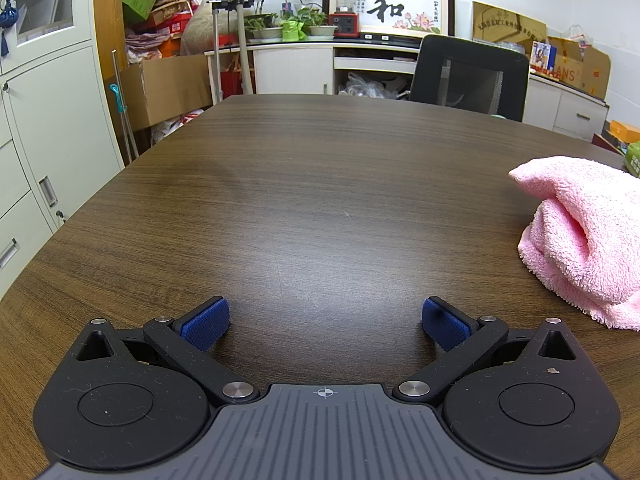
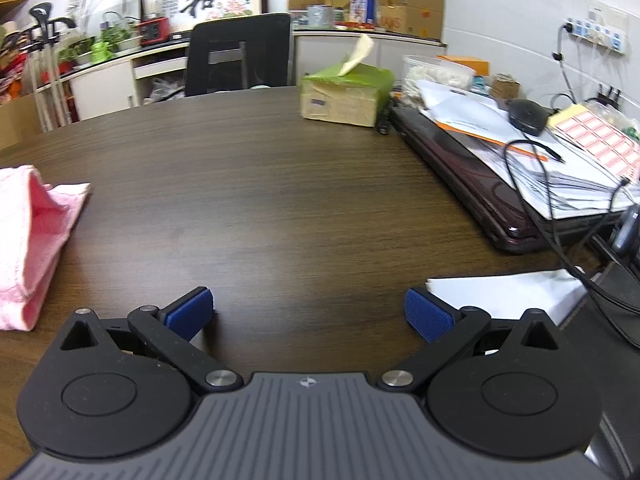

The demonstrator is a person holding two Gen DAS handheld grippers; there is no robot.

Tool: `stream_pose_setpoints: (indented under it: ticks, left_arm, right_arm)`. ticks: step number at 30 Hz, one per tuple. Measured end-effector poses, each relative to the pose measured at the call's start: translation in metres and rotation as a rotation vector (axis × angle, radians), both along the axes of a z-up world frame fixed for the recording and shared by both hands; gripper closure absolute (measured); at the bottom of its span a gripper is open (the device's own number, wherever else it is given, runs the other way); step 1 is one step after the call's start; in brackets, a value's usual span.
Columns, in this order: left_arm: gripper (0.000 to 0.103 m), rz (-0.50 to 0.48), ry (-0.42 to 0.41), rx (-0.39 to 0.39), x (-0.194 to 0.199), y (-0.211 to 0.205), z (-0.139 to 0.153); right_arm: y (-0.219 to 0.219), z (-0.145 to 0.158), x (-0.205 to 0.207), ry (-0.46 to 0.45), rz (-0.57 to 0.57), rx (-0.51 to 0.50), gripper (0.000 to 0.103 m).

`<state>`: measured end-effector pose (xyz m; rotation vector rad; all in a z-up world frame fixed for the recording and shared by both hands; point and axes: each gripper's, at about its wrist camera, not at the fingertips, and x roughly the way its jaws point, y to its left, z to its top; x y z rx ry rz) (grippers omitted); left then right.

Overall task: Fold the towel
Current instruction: 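Lower the right tool onto the towel edge and close its fingers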

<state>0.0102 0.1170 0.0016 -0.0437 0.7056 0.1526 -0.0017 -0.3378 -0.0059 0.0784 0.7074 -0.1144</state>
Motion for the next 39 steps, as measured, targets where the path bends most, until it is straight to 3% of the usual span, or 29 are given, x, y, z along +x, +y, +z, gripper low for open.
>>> stream_pose_setpoints:
  ticks: [12,23,33,36,39]
  left_arm:
    - [0.000,0.000,0.000,0.000,0.000,0.000,0.000]
    - [0.000,0.000,0.000,0.000,0.000,0.000,0.000]
    - [0.000,0.000,0.000,0.000,0.000,0.000,0.000]
    - [0.000,0.000,0.000,0.000,0.000,0.000,0.000]
    - [0.000,-0.002,0.000,0.001,0.000,0.000,0.000]
  right_arm:
    - [0.040,0.032,0.008,-0.074,0.193,0.192,0.000]
    - [0.083,0.047,0.033,-0.110,0.347,0.308,0.000]
    - [0.090,0.040,0.066,-0.072,0.399,0.479,0.003]
    - [0.096,0.045,0.067,-0.097,0.444,0.468,0.009]
    - [0.112,0.057,0.057,-0.153,0.536,0.385,0.017]
